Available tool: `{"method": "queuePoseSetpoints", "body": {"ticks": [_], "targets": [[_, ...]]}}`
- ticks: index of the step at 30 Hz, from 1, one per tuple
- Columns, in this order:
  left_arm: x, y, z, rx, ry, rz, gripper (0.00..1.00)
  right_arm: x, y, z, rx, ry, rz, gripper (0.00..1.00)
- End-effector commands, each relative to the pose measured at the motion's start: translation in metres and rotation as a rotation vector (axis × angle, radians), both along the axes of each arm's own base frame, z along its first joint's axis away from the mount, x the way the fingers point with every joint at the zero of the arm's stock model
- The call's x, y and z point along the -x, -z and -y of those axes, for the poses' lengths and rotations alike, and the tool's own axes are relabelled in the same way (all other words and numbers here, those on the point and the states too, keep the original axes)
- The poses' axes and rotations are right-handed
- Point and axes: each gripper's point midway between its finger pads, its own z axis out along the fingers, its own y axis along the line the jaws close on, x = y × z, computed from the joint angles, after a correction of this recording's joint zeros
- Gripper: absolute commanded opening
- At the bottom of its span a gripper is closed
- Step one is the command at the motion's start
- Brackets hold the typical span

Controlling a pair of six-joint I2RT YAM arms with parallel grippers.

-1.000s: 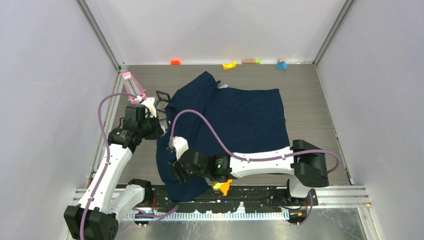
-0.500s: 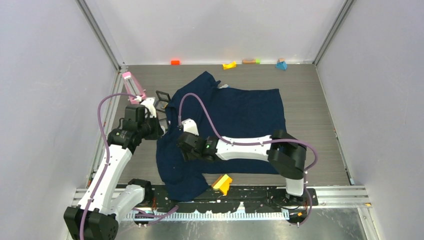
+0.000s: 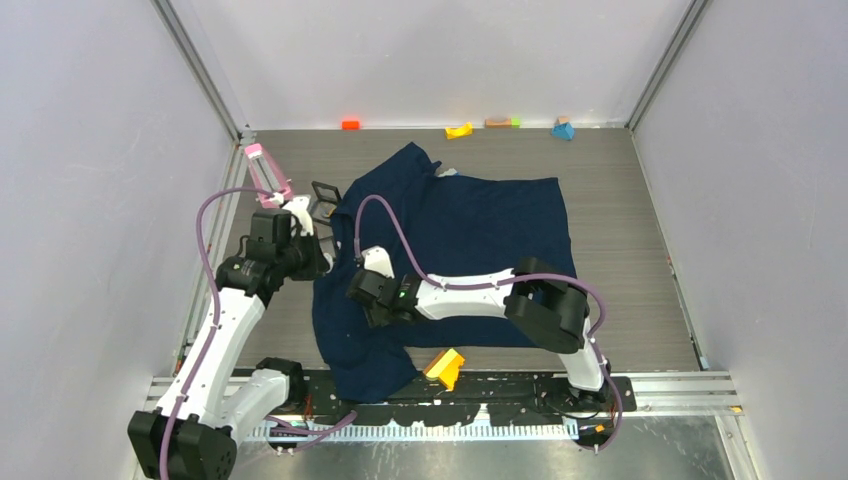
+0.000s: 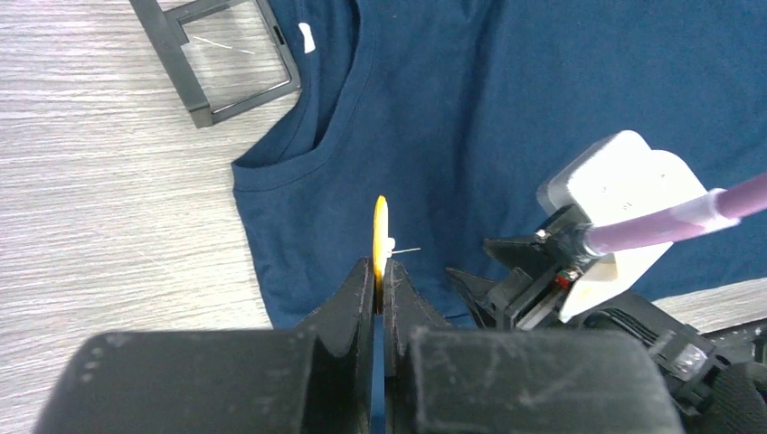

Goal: Pin the brooch onto the clothing

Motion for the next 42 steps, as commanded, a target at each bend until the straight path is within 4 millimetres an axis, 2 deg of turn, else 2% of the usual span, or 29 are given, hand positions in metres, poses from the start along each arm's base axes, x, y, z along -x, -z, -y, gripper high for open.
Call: {"method": "queuePoseSetpoints", "body": {"ticks": [1,3,6,10,11,12,21,27,32,42], "targets": [[0.004,-0.012,0.017,0.089,-0.011,0.03,0.0,-0.007,-0.01,-0.014,-0.046,0.03,0.012,0.41],[0.006,-0.012,0.023,0.102,-0.028,0.05,0.0,-0.007,-0.006,-0.008,-0.022,0.039,0.014,0.33],[0.009,0.003,0.033,0.126,-0.046,0.032,0.0,-0.006,0.0,0.003,-0.005,0.053,0.002,0.22],[0.016,0.026,0.058,0.129,-0.017,0.012,0.0,-0.005,0.001,0.013,-0.035,0.079,-0.01,0.03],[0.016,0.031,0.059,0.1,-0.021,0.025,0.0,-0.007,-0.007,0.01,-0.071,0.084,-0.005,0.02],[0.016,0.036,0.059,0.073,-0.027,0.038,0.0,-0.006,-0.004,0.014,-0.072,0.086,-0.007,0.01],[0.027,0.071,0.066,0.001,-0.05,0.03,0.0,-0.008,-0.035,0.006,-0.265,0.078,0.028,0.01],[0.031,0.088,0.083,-0.007,0.003,-0.023,0.0,-0.006,-0.048,0.002,-0.358,0.059,0.042,0.01],[0.032,0.091,0.094,-0.042,0.041,-0.031,0.0,-0.007,-0.056,0.005,-0.4,0.074,0.063,0.01],[0.039,0.106,0.102,-0.063,0.057,-0.072,0.0,-0.005,-0.065,0.003,-0.435,0.038,0.081,0.01]]}}
